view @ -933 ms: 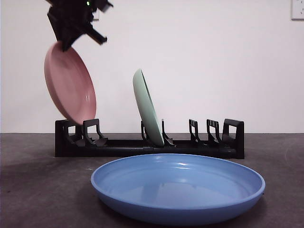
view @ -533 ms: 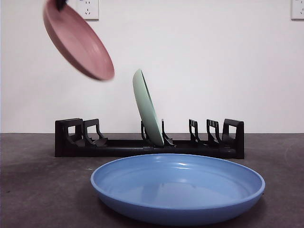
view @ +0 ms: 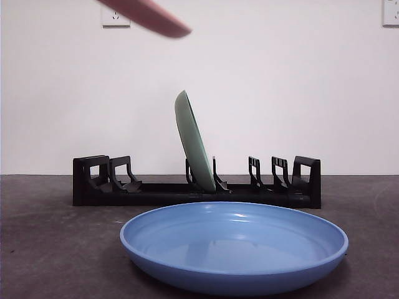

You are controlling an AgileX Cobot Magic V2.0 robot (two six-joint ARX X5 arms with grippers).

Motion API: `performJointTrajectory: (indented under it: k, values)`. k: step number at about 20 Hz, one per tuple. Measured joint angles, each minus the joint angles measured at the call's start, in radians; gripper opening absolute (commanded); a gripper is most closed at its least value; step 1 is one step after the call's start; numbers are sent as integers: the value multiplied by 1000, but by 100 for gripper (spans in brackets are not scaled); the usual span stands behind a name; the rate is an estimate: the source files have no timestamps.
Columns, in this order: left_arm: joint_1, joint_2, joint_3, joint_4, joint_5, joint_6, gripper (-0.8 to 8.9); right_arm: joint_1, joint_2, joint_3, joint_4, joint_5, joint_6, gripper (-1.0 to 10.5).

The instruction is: Place the plate

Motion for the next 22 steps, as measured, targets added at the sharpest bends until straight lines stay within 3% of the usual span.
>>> performJointTrajectory:
  k: [6, 12, 22]
  values:
    - [-9, -64, -81, -1, 183, -24, 13, 0, 0, 0, -11, 0, -27, 434]
    - [-13, -175, -351, 90, 286, -34, 13, -1, -26, 0, -21, 20, -39, 434]
    - [-20, -269, -756, 406, 495, -105, 13, -1, -99, 0, -138, 119, -58, 434]
